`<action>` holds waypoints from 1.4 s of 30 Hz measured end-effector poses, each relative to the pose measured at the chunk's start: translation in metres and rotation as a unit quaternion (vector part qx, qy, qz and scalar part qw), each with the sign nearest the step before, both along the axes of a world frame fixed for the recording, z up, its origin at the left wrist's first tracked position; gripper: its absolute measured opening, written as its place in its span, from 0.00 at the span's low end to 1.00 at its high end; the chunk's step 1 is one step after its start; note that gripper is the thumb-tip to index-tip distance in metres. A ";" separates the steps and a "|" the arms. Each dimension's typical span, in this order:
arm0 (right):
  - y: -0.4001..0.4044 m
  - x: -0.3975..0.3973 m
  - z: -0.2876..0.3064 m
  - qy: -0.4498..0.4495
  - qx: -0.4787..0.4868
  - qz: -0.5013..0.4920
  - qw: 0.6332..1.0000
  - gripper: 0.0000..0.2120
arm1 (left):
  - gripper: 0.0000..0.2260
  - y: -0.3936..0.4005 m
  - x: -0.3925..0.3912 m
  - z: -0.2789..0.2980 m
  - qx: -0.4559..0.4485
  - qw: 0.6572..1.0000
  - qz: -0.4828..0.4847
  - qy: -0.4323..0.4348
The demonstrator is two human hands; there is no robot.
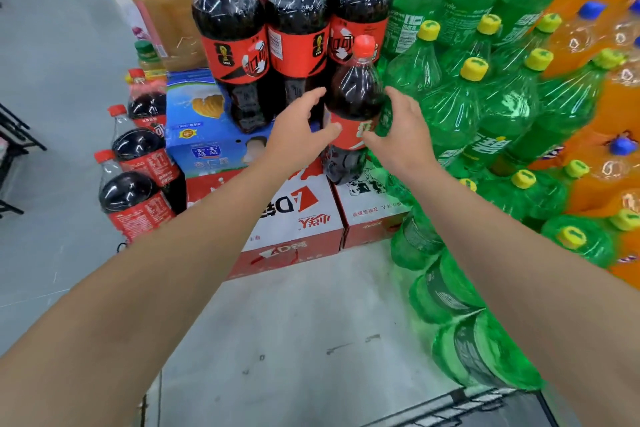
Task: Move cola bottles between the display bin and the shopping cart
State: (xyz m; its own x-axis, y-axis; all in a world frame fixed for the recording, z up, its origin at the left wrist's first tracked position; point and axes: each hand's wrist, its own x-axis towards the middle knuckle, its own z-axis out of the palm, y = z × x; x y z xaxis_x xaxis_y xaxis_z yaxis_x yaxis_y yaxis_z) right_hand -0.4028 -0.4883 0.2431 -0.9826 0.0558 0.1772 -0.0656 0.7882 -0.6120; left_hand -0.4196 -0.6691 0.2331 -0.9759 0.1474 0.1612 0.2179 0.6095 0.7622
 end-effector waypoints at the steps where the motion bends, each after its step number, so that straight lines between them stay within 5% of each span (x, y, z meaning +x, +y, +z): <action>1: 0.000 0.011 -0.001 -0.006 0.014 0.005 1.000 0.35 | 0.30 -0.003 0.010 0.000 -0.022 1.000 -0.007 0.005; 15: 0.058 0.199 -0.025 -0.061 0.312 0.074 0.945 0.38 | 0.31 0.012 0.171 -0.048 -0.209 0.974 -0.082 0.017; 30: 0.288 0.424 -0.018 -0.054 0.329 -0.005 0.943 0.36 | 0.35 0.238 0.353 -0.027 -0.260 0.946 -0.153 0.117; 42: 0.474 0.552 -0.066 -0.197 0.309 -0.133 0.921 0.36 | 0.34 0.465 0.427 -0.068 -0.248 0.907 -0.324 0.106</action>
